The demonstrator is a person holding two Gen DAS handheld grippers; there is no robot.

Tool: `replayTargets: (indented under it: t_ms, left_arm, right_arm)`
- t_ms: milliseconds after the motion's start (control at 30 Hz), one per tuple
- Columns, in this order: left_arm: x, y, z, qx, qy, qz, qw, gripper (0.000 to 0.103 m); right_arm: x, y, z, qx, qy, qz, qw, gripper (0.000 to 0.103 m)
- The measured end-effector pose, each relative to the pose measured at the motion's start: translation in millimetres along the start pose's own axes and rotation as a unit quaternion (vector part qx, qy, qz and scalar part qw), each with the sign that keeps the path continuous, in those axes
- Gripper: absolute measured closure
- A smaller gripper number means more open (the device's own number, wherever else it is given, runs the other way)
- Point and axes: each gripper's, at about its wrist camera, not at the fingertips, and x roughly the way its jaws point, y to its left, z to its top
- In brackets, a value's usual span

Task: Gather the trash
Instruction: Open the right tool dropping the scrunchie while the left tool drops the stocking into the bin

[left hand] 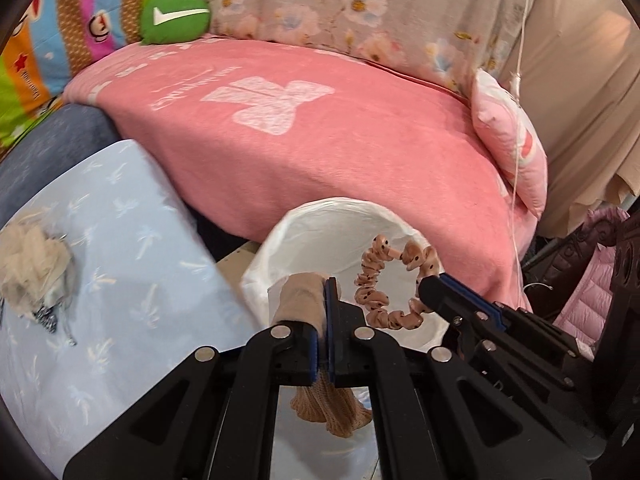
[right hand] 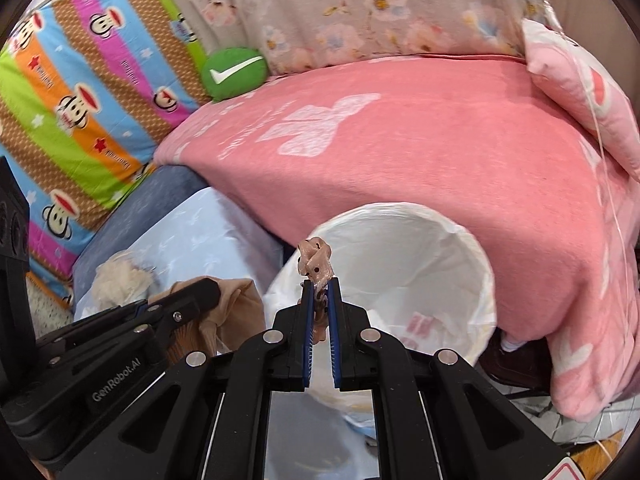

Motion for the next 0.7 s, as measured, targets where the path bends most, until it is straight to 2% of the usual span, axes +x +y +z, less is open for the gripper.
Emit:
replayTargets:
  t_ms: [233,300,333,367,400,433,500,700]
  left_arm:
    - [21,-21,16,0.009,0.017,-0.040,0.9990,0.099]
    - [24,-23,18,0.006,0.017,-0.035,0.9992,0.098]
    - [25,-22,18,0.004,0.017,-0.031,0.9994,0.090]
    - [26,-21,18,0.001,0.017,-0.025,0.9995,0.074]
    - [25,-18,17,-0.004,0.014,-0.018,0.9997,0.063]
    - [23,-16,16,-0.008,0.006,-0.011,0.9999,0.043]
    - [18,-13,15,-0.015,-0.015,-0.001,0.9998,0.039]
    - [16,3,14,-0.030,-0.013,0.017,0.9993,0.039]
  right_arm:
    - [-1,-26,7,0.020,-0.006,-0.021,1.000,0.090]
    - [-2,-30,8,0.024,-0.006,-0.024,0.999,0.087]
    - [-2,-32,9,0.025,-0.008,-0.027,0.999,0.086]
    - [-2,-33,9,0.027,-0.008,-0.028,0.999,0.085]
    - [-1,-34,9,0.028,-0.008,-0.028,0.999,0.083]
    - [-1,-34,10,0.030,-0.008,-0.028,0.999,0.081]
    - [0,-32,10,0.030,-0.008,-0.027,0.999,0.078]
    - [5,-22,7,0.021,0.000,-0.018,1.000,0.077]
